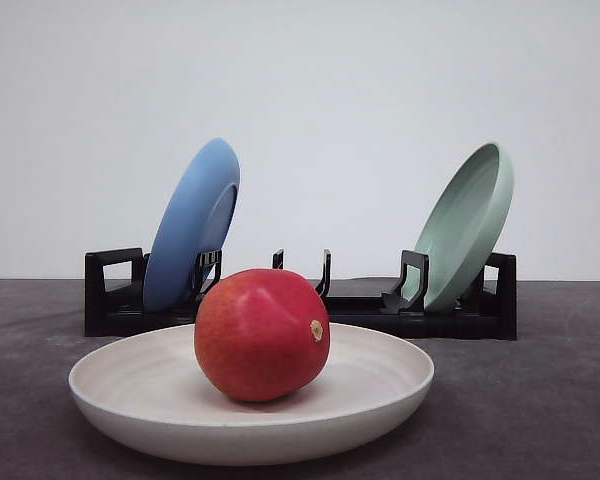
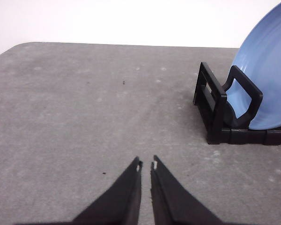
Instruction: Place pomegranate in white plate
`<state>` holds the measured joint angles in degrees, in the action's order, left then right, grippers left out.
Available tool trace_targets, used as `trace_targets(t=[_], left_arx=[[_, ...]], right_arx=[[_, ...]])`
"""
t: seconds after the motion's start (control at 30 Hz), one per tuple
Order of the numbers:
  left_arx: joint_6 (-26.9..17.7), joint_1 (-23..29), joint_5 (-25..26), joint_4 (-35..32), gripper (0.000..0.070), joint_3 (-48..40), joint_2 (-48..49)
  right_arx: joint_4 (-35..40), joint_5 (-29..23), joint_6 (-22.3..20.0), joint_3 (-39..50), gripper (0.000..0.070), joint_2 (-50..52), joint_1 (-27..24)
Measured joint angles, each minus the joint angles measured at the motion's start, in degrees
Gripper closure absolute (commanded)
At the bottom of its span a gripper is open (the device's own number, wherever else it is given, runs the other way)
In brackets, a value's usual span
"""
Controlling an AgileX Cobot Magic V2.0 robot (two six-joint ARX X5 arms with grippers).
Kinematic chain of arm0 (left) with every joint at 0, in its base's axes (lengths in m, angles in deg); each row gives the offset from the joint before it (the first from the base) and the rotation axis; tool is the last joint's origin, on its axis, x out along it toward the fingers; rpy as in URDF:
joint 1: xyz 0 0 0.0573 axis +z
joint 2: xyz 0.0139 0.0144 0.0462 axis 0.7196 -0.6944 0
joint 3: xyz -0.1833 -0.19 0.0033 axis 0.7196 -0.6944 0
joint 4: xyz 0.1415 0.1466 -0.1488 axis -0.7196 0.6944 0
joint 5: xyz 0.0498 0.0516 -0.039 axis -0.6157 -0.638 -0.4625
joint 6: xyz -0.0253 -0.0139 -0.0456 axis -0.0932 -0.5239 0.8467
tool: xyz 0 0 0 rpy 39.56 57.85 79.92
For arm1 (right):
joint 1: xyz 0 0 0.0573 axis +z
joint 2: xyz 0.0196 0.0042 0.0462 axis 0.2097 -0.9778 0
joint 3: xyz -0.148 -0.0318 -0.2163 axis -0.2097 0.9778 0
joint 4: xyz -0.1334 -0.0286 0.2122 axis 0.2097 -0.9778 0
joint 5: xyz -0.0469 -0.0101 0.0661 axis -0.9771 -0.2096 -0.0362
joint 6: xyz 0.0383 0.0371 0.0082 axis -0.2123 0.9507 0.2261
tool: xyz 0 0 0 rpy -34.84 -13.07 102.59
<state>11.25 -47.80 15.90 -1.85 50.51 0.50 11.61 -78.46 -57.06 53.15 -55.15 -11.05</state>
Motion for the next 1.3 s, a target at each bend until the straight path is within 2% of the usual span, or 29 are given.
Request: trace_targets(t=[1.3], left_arx=[[0.0, 0.0, 0.0, 0.0, 0.0683, 0.0, 0.0]], right_arx=[[0.0, 0.0, 0.0, 0.0, 0.0684, 0.0, 0.0]])
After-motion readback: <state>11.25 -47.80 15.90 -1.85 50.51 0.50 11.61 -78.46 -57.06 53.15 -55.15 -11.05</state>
